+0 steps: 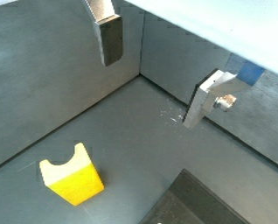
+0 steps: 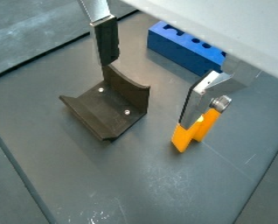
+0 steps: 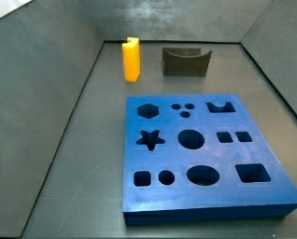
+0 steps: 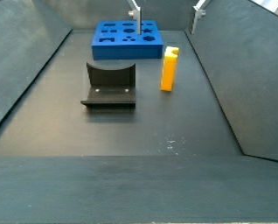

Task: Pick up the arch object. Move up. Move to above the board. Insert the arch object.
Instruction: Pick up the arch object.

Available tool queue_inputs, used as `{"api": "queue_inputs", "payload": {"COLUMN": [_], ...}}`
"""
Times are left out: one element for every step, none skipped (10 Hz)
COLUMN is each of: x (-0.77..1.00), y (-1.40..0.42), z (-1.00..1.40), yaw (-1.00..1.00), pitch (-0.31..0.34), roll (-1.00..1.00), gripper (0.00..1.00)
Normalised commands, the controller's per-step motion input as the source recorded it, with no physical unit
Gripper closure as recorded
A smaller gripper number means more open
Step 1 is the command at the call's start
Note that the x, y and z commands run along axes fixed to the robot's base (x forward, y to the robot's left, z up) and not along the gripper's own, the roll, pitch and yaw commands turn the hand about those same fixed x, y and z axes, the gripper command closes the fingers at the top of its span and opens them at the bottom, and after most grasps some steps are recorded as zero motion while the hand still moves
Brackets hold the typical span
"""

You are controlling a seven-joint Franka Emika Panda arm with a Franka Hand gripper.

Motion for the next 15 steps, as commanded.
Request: {"api": "queue_inputs", "payload": {"x": [0.00, -0.58, -0.37, -0.25, -0.23, -0.25, 0.27, 0.38, 0.36, 0.10, -0.29, -0.16, -0.03, 0.00, 0.00], "y": [-0.14, -0.71, -1.00, -1.00, -1.00, -1.00, -0.63, -0.31, -0.15, 0.00, 0.12, 0.05, 0.00, 0.00, 0.00], "z": [-0.38, -0.81, -0.88, -0.83, -0.83, -0.85, -0.87, -0.73, -0.82, -0.87, -0.88, -0.68, -0.22, 0.00, 0.00], "yaw": [0.00, -0.01, 0.00, 0.04, 0.05, 0.00, -0.19, -0.40, -0.50, -0.42, -0.25, -0.21, 0.00, 0.00, 0.00], "pitch": [0.000, -0.119, -0.164, -0.114, -0.080, -0.159, -0.229, -0.234, -0.156, -0.139, -0.169, -0.159, -0.023, -0.016, 0.000], "roll": [0.22, 0.17, 0.13, 0.14, 0.14, 0.08, -0.01, -0.06, -0.05, -0.01, 0.00, 0.00, 0.00, 0.00, 0.00], "gripper": [0.00, 0.00, 0.00, 0.00, 0.00, 0.00, 0.00, 0.00, 0.00, 0.00, 0.00, 0.00, 0.00, 0.00, 0.00]}}
